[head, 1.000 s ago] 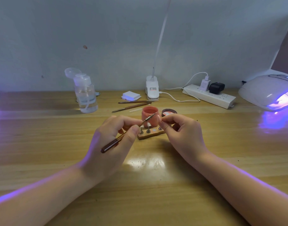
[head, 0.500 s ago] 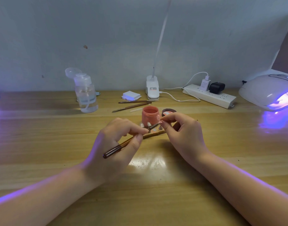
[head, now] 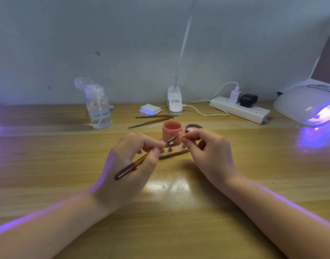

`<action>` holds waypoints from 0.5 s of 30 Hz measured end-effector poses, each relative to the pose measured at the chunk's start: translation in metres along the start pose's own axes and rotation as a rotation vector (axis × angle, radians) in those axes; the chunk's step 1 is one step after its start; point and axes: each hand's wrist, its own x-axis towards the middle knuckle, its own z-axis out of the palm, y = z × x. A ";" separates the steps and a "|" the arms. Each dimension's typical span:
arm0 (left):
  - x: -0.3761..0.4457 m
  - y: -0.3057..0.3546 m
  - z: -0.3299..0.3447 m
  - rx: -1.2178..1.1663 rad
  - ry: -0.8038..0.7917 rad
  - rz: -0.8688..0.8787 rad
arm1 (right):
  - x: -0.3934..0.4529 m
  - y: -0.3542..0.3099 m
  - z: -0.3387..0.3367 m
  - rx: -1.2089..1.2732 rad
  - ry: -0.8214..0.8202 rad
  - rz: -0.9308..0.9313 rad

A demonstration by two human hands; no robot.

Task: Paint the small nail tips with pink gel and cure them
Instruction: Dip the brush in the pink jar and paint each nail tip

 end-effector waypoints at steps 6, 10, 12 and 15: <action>0.002 0.000 0.002 0.085 -0.032 0.041 | 0.000 -0.001 0.000 -0.026 0.004 -0.032; 0.000 -0.001 0.001 0.063 -0.031 0.063 | 0.000 -0.001 -0.001 -0.025 0.012 -0.025; 0.000 0.000 0.000 0.052 -0.001 0.026 | 0.000 -0.001 0.000 -0.011 0.012 -0.016; 0.001 0.002 0.000 0.037 0.010 -0.052 | 0.000 -0.001 0.000 0.015 0.003 0.016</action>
